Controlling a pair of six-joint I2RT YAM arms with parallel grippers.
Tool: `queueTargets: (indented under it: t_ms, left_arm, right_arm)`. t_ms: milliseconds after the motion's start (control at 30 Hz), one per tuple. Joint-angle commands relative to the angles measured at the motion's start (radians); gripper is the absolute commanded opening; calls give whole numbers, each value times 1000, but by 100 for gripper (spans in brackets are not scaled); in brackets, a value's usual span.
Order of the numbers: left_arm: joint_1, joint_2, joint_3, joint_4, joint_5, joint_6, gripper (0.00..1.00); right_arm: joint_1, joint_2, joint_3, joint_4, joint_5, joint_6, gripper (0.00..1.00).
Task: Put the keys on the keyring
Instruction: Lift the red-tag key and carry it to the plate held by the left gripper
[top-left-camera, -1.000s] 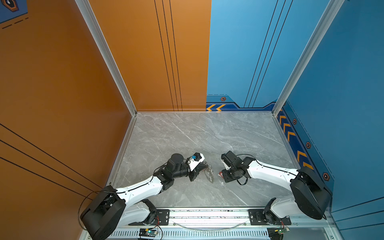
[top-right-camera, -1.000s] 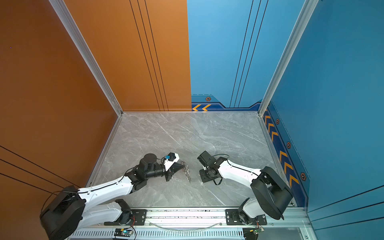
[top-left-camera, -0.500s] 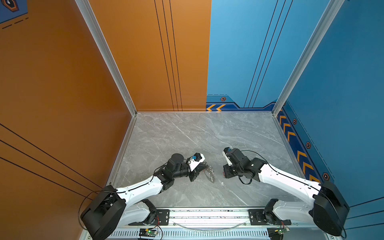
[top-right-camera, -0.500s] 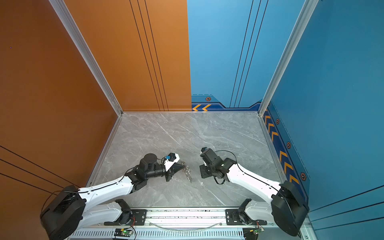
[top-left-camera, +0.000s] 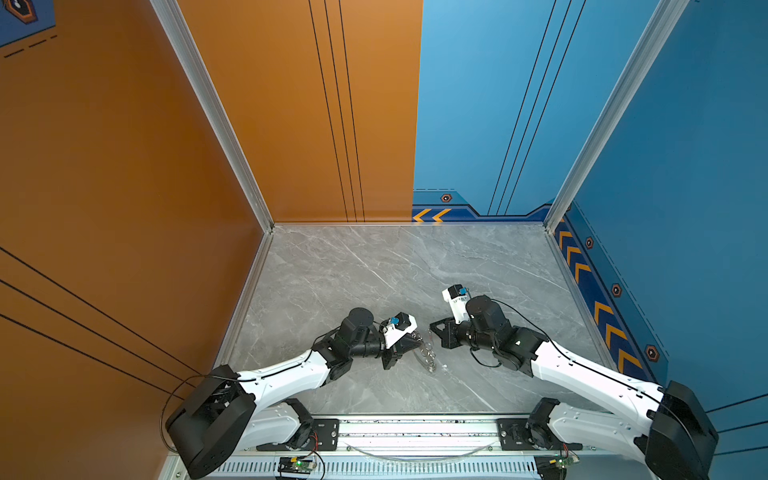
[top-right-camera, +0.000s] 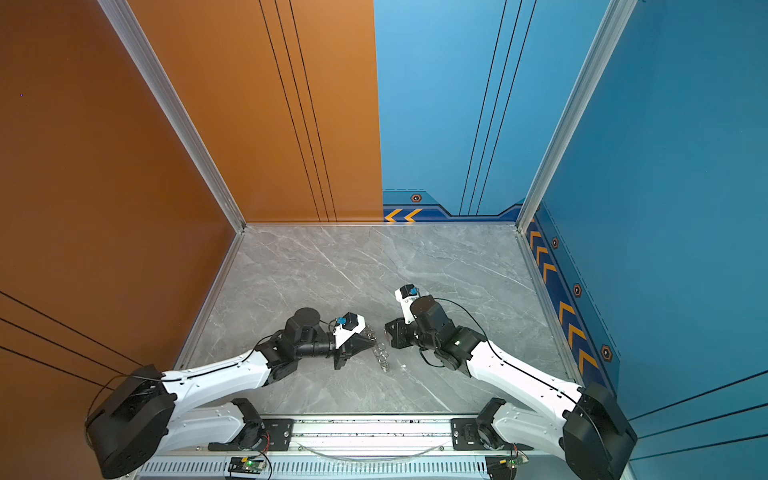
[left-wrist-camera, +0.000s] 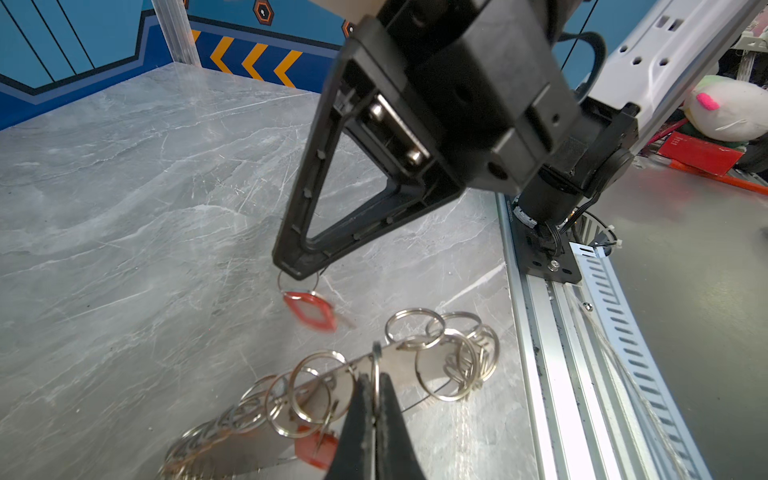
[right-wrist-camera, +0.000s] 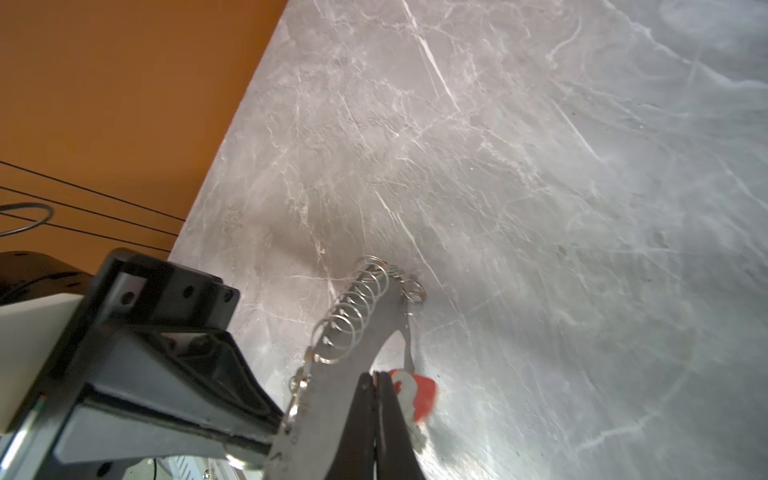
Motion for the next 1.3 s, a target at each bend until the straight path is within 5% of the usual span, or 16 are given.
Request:
queueTargets:
  t_ms: [0, 733, 1267]
  left_arm:
    - [-12, 20, 21, -38, 25, 15, 0]
    - [4, 30, 40, -53, -53, -28, 0]
    - [15, 24, 40, -54, -50, -39, 0]
  right_arm:
    - [15, -20, -4, 73, -29, -2, 0]
    - [105, -54, -38, 120, -8, -35, 0]
    - [156, -74, -55, 117, 185, -72, 0]
